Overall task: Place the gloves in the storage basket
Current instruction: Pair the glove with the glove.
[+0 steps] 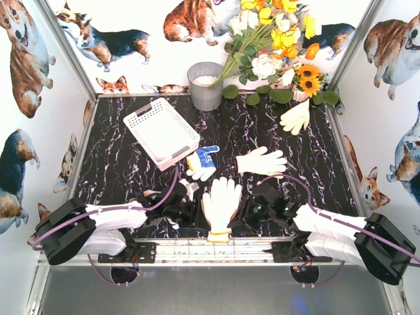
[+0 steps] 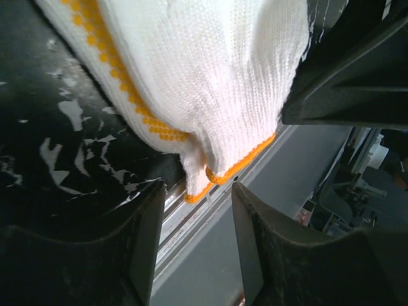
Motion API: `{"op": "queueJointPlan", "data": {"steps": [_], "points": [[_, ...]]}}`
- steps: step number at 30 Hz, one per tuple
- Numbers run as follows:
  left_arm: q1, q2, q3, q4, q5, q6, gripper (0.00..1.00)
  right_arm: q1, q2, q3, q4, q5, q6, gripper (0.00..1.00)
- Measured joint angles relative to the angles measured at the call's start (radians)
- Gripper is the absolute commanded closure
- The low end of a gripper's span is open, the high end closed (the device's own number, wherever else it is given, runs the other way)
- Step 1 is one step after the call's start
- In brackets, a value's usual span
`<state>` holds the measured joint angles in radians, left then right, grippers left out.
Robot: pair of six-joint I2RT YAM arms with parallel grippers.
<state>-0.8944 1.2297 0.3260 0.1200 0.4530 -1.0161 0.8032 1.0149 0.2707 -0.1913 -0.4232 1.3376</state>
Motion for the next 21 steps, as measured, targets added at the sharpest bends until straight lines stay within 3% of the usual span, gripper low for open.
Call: {"op": "queueJointPlan", "data": {"steps": [21], "points": [[-0.078,0.034,-0.025,0.042,-0.047,-0.073,0.78,0.007,0.057,-0.006,0.076,-0.022,0.008,0.74]]}}
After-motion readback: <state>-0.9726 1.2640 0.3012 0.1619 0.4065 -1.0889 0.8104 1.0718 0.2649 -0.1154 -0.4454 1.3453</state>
